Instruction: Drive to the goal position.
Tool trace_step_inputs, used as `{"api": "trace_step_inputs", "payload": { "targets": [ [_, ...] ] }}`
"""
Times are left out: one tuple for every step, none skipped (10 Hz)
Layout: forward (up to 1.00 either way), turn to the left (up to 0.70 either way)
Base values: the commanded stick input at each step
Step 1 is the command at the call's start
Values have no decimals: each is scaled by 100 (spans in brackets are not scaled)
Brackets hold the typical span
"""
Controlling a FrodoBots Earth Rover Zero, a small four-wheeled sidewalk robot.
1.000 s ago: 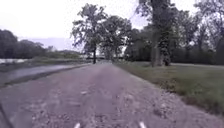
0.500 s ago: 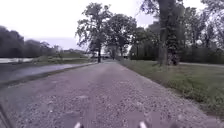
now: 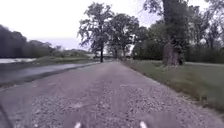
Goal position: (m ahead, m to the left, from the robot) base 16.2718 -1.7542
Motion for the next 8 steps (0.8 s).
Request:
{"api": "trace_step_inputs", "payload": {
  "targets": [
    [70, 0],
    [70, 0],
    [70, 0],
    [70, 0],
    [70, 0],
    [70, 0],
    [70, 0],
    [70, 0]
  ]
}}
